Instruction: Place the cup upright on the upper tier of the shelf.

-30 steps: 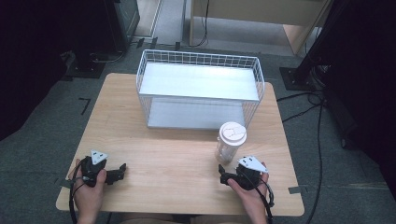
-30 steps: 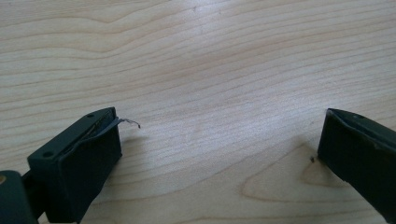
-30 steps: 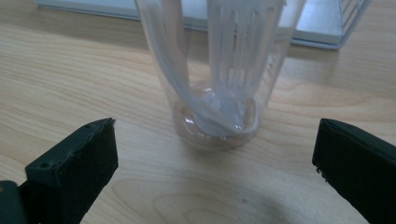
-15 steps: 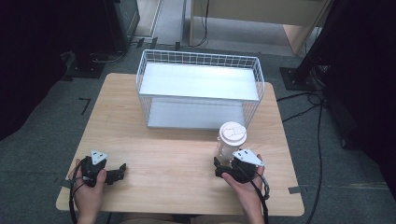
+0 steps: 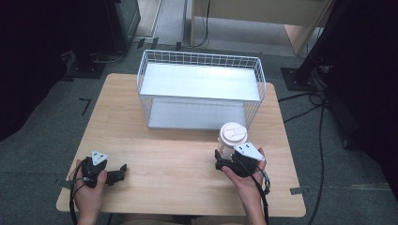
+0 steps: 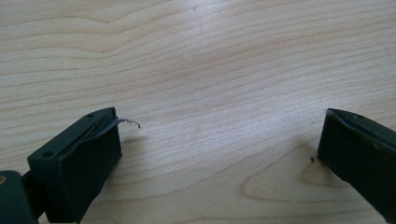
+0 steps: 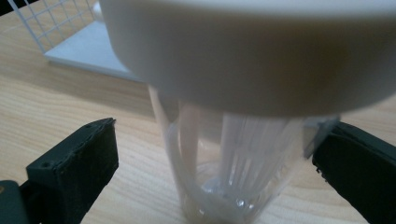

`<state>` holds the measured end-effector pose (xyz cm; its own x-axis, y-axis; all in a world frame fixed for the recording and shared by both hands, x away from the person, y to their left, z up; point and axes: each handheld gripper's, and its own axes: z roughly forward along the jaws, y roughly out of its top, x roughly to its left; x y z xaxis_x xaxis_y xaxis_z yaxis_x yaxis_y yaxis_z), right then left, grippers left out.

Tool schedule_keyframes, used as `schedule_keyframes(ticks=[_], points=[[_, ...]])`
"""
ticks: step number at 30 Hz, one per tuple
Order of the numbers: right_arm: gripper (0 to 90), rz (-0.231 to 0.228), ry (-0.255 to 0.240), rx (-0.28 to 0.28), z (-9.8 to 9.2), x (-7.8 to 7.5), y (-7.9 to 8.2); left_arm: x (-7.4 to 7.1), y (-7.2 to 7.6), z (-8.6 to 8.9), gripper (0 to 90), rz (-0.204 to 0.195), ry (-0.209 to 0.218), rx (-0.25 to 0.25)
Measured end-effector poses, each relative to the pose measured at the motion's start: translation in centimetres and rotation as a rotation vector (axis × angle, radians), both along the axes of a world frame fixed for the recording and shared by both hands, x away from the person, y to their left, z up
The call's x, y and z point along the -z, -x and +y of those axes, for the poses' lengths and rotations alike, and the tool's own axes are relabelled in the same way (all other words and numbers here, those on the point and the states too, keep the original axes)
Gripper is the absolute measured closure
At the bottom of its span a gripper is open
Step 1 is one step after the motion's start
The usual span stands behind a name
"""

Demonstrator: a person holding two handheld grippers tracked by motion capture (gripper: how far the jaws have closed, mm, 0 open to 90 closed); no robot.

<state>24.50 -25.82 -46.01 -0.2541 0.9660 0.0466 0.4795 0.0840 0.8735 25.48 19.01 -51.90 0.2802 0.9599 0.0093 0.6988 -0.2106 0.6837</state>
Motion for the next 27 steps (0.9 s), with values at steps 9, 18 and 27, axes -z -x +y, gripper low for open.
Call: schedule_keyframes(ticks=[9, 18, 27], points=[[4.3, -0.038, 0.0, 0.035, 0.3, -0.8, -0.6, 0.0, 0.0, 0.0, 0.0, 0.0, 0.0, 0.0], [5.9, -0.066, 0.012, 0.048, 0.6, -1.4, -1.4, 0.0, 0.0, 0.0, 0.0, 0.0, 0.0, 0.0], [7.2, -0.08, 0.004, 0.068, 0.8, -1.5, -1.9, 0.0, 0.0, 0.0, 0.0, 0.002, -0.002, 0.002]])
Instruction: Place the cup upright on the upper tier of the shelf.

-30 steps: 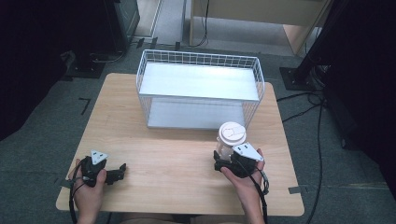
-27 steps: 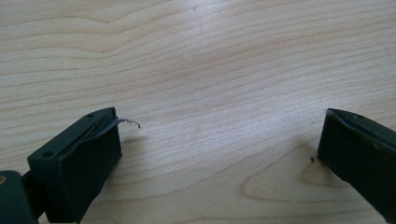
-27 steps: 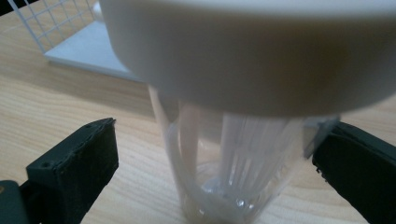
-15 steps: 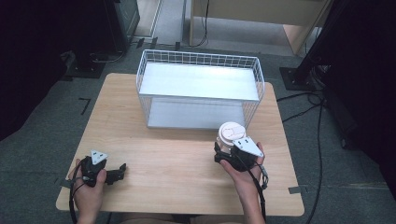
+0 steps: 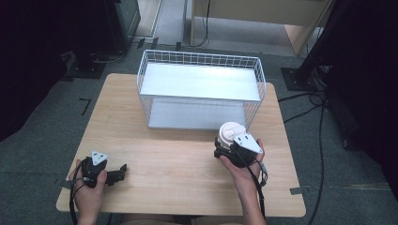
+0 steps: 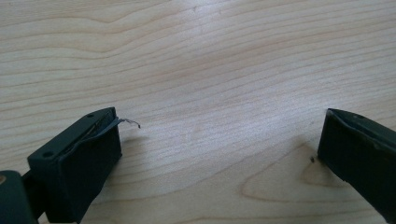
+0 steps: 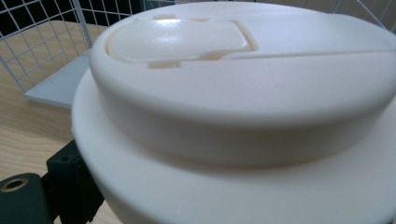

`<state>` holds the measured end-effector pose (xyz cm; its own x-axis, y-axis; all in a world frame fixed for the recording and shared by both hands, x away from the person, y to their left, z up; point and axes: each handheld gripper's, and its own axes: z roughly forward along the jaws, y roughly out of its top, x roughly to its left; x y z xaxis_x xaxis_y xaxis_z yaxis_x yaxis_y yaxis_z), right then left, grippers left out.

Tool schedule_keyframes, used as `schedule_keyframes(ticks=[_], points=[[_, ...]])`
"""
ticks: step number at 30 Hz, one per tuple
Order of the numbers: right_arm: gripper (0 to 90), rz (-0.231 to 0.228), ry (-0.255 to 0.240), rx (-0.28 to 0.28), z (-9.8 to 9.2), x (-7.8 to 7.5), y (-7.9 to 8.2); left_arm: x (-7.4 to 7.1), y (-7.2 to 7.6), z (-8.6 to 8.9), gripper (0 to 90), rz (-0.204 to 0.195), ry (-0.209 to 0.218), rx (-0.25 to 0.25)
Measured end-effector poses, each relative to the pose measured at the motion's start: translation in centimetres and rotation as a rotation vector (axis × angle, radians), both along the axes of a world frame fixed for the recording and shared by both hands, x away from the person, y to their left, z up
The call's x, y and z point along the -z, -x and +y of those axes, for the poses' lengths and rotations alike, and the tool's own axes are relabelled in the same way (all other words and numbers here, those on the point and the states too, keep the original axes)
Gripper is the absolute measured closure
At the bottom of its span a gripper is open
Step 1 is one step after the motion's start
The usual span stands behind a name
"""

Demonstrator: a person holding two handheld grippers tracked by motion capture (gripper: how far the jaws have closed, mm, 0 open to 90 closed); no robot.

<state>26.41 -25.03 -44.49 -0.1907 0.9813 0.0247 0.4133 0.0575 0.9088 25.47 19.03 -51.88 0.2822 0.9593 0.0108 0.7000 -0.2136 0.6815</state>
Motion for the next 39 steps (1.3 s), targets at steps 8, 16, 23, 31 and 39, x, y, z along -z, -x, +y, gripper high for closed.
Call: schedule_keyframes(ticks=[8, 16, 23, 31, 39], points=[[15.9, -0.05, 0.011, 0.043, 0.1, 0.0, 0.1, 0.0, 0.0, 0.0, 0.0, -0.002, 0.003, -0.002], [15.8, -0.055, 0.009, 0.044, 0.2, 0.1, 0.1, 0.0, 0.0, 0.0, 0.0, -0.001, 0.001, 0.0], [14.6, -0.035, 0.005, 0.047, -0.4, 0.9, -0.1, 0.0, 0.0, 0.0, 0.0, 0.0, 0.001, 0.0], [15.5, -0.05, -0.002, 0.059, -0.3, 1.4, -0.4, 0.0, 0.0, 0.0, 0.0, -0.001, 0.001, 0.0], [15.8, -0.077, -0.034, 0.078, -0.3, 1.3, 0.0, 0.0, 0.0, 0.0, 0.0, -0.003, 0.004, -0.003]])
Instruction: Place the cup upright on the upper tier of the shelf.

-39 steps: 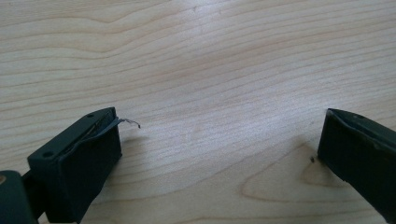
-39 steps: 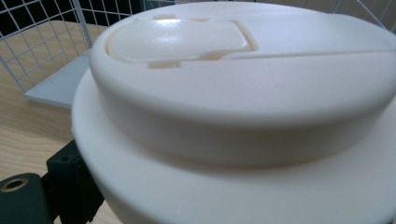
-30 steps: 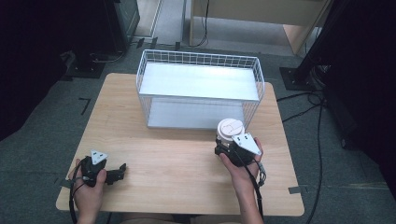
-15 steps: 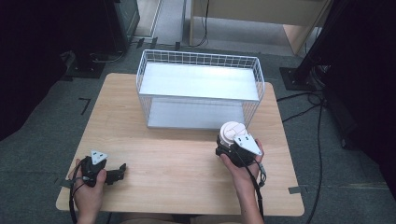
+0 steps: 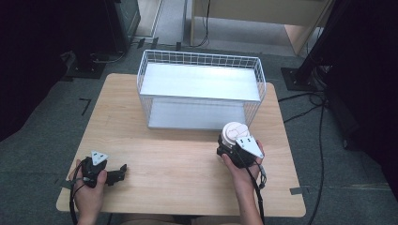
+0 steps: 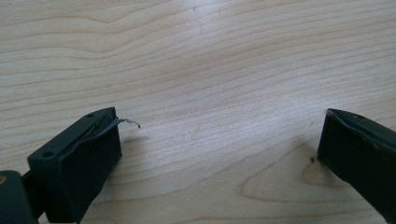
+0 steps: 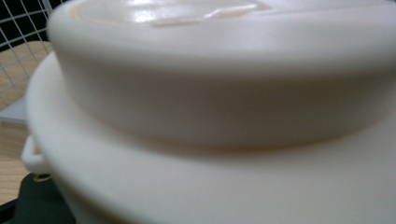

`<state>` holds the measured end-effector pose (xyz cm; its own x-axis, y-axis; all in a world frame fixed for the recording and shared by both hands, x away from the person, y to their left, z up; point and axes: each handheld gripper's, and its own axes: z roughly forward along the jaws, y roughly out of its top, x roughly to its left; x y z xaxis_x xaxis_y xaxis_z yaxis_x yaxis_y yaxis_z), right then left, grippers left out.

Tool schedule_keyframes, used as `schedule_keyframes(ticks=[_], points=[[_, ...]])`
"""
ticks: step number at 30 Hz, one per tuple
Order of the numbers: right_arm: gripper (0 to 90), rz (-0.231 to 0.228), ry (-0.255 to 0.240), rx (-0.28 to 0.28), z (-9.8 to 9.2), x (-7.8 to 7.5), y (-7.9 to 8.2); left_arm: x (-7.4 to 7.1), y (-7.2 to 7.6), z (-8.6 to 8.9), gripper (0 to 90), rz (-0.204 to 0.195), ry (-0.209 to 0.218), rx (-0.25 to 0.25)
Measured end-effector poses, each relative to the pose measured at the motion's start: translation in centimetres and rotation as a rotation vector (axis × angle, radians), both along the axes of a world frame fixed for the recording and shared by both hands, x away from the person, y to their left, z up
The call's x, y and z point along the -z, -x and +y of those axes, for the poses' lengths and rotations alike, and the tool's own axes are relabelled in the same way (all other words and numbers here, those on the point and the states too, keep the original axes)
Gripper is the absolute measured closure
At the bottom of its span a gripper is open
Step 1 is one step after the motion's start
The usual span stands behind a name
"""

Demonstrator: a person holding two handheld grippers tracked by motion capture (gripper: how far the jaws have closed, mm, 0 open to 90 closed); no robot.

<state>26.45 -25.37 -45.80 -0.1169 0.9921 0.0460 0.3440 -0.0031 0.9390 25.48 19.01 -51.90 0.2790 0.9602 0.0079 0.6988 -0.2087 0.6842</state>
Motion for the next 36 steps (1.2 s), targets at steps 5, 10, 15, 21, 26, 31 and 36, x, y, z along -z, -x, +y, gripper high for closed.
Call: schedule_keyframes(ticks=[5, 10, 15, 21, 26, 31, 36], points=[[15.9, -0.037, 0.005, -0.011, 0.0, -1.3, 0.5, 0.0, 0.0, 0.0, 0.0, 0.0, -0.001, 0.001], [15.8, -0.054, 0.011, -0.026, 0.3, -2.6, 0.8, 0.0, 0.0, 0.0, 0.0, 0.0, -0.001, 0.001], [15.8, -0.096, 0.023, -0.041, 0.7, -4.1, 1.0, 0.0, 0.0, 0.0, 0.0, 0.001, -0.002, 0.001], [15.8, -0.139, 0.02, -0.049, 1.2, -5.9, 0.9, 0.0, 0.0, 0.0, 0.0, 0.0, 0.0, 0.0], [15.8, -0.161, 0.032, -0.061, 1.7, -7.2, 0.6, 0.0, 0.0, 0.0, 0.0, 0.0, -0.001, 0.001], [15.8, -0.182, 0.042, -0.071, 2.1, -8.4, 0.3, 0.0, 0.0, 0.0, 0.0, -0.001, -0.001, 0.001], [15.8, -0.207, 0.04, -0.083, 2.5, -9.7, 0.0, 0.0, 0.0, 0.0, 0.0, -0.002, 0.0, 0.001]])
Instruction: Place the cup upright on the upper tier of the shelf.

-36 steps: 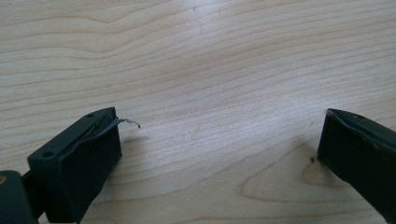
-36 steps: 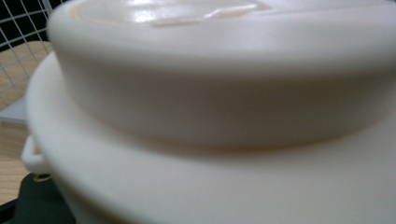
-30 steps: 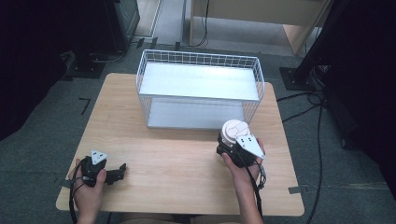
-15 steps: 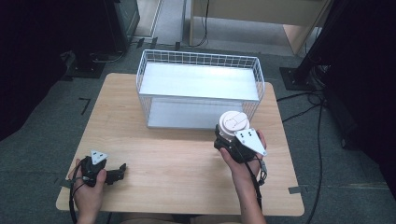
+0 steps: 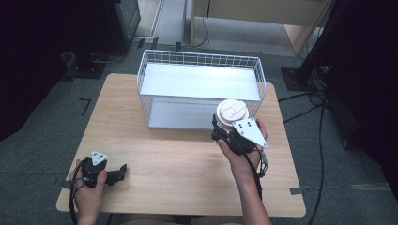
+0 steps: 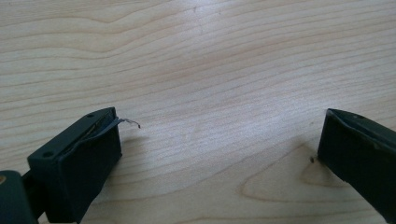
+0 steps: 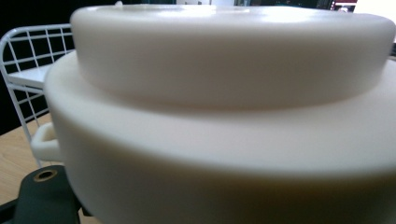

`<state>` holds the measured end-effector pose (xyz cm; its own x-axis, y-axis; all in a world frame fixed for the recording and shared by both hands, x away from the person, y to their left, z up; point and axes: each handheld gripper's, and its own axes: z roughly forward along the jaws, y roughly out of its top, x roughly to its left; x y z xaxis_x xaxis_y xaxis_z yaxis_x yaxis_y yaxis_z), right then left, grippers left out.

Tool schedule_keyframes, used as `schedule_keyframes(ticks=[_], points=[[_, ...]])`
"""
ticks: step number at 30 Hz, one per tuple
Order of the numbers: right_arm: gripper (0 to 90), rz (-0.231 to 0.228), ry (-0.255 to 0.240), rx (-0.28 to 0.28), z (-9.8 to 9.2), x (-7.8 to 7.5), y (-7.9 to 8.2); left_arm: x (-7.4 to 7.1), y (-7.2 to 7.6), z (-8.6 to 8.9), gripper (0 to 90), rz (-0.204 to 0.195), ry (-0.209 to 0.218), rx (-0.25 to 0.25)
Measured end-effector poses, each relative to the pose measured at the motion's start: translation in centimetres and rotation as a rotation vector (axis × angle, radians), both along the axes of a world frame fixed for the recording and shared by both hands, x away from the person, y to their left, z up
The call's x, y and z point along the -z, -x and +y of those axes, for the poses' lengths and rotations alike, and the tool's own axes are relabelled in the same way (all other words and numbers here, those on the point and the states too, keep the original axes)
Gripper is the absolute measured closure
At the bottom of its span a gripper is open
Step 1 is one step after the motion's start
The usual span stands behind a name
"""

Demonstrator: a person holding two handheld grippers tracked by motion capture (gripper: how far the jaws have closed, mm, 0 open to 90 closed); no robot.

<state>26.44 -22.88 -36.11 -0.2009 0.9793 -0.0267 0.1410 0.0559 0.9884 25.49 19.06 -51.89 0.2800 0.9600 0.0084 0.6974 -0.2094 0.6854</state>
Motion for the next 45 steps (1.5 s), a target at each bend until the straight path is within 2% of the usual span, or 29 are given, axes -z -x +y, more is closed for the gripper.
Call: schedule_keyframes(ticks=[4, 9, 14, 19, 27, 34, 45], points=[[15.7, -0.012, -0.003, 0.0, 0.2, -0.9, -0.3, 0.0, 0.0, 0.0, 0.0, -0.001, 0.001, 0.0], [15.7, -0.068, -0.011, -0.002, 0.5, -2.4, -0.5, 0.0, 0.0, 0.0, 0.0, 0.0, 0.001, 0.0], [15.7, -0.095, -0.013, -0.01, 0.8, -3.3, -0.7, 0.0, 0.0, 0.0, 0.0, -0.001, 0.001, 0.0], [15.6, -0.13, 0.011, -0.01, 1.1, -4.5, -1.3, 0.0, 0.0, 0.0, 0.0, -0.001, 0.002, 0.0], [15.3, -0.147, 0.016, -0.004, 1.2, -5.8, -2.4, 0.0, 0.0, 0.0, 0.0, -0.001, 0.002, 0.0], [15.4, -0.168, -0.016, 0.002, 1.6, -6.8, -3.0, 0.0, 0.0, 0.0, 0.0, -0.001, 0.004, -0.001], [15.4, -0.206, 0.001, -0.004, 2.4, -8.2, -4.3, 0.0, 0.0, 0.0, 0.0, -0.001, 0.005, 0.0]])
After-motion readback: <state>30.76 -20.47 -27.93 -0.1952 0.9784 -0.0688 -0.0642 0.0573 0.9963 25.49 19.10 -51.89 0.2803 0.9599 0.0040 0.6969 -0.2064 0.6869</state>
